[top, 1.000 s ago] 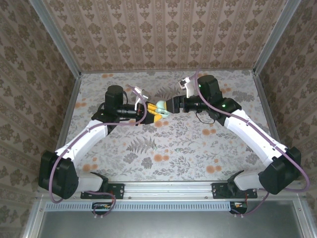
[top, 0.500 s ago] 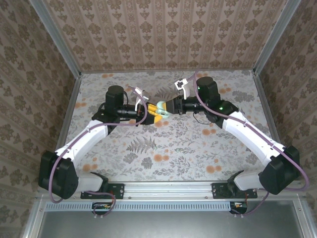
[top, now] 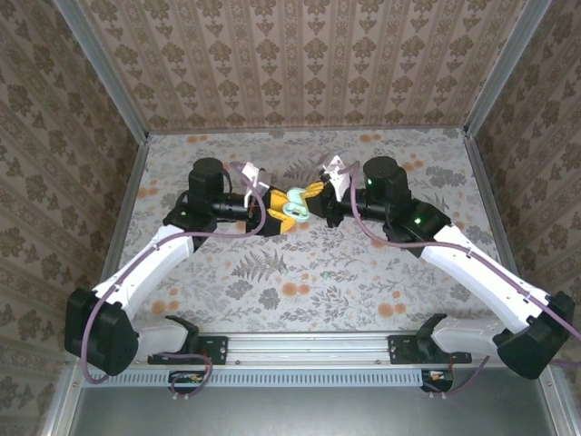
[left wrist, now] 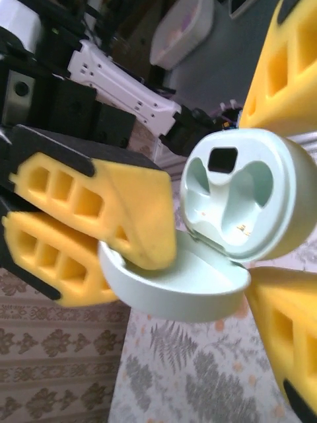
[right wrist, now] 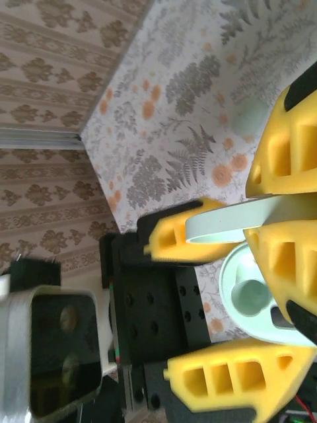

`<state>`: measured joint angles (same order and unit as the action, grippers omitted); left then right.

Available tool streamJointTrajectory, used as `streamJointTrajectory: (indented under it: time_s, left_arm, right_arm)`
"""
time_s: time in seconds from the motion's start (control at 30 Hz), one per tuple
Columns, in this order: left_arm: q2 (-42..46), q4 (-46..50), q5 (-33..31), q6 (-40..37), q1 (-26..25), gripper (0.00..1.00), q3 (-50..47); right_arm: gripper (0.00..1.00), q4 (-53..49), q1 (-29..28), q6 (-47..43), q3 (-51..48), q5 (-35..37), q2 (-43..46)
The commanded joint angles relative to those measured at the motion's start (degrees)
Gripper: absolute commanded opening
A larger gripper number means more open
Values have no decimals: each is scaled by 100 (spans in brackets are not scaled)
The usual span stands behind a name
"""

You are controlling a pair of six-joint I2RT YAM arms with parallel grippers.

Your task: Insert the wireless bluetooth earbuds into the charging case

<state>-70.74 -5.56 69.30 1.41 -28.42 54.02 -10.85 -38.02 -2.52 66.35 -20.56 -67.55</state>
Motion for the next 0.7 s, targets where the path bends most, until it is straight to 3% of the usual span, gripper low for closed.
streamJointTrajectory:
  time_s: [0.0, 0.13, 0.67]
  left_arm:
    - [66, -12, -338, -117, 21, 65, -13]
    - [141, -218, -379, -62, 19, 73, -123]
    - [175, -543, -21, -71, -137, 75, -130]
  right_arm:
    - [8, 130, -152, -593, -95, 372, 267]
    - [8, 119, -193, -729, -114, 351, 313]
    - [8, 31, -210, -732, -43, 277, 102]
